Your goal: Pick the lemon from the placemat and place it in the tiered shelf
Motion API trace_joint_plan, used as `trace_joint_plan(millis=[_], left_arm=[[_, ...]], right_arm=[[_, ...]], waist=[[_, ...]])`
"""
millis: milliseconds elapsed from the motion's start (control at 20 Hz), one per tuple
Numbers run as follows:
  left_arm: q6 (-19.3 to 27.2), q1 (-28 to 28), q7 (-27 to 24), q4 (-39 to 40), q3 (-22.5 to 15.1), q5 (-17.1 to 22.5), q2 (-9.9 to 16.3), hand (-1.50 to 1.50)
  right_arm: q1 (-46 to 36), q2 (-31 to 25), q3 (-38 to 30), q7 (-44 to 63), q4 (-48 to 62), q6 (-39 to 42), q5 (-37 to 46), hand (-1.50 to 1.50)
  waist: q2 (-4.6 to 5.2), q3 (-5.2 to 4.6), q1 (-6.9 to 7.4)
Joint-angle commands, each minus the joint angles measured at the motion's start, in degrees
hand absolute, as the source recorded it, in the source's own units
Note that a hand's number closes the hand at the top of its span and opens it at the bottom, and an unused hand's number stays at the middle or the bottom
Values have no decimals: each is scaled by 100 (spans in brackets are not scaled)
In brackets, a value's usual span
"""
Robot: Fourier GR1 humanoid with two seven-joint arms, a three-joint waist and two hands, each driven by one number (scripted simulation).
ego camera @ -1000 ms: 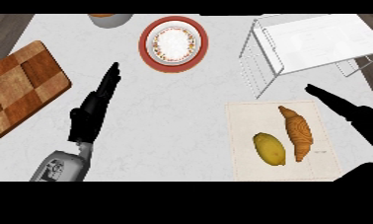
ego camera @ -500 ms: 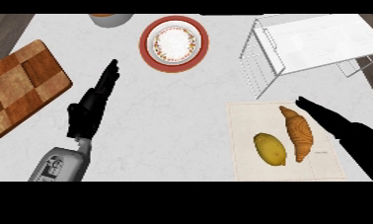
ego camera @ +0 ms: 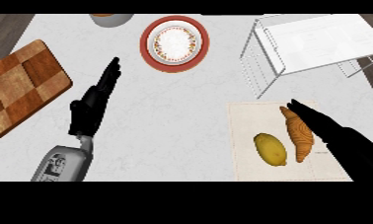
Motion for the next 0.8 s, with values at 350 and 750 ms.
trace_joint_plan(millis=[350, 750], left_arm=[[-4, 194, -170, 6, 50, -477, -368, 0], [-327, -133, -611, 682, 495, -428, -476, 0]], right_arm=[[-441, 966, 195, -86, 883, 257, 949, -150], [78, 1092, -87, -578, 779, 463, 1398, -150]], waist=[[7, 1, 34], [5, 1, -6]])
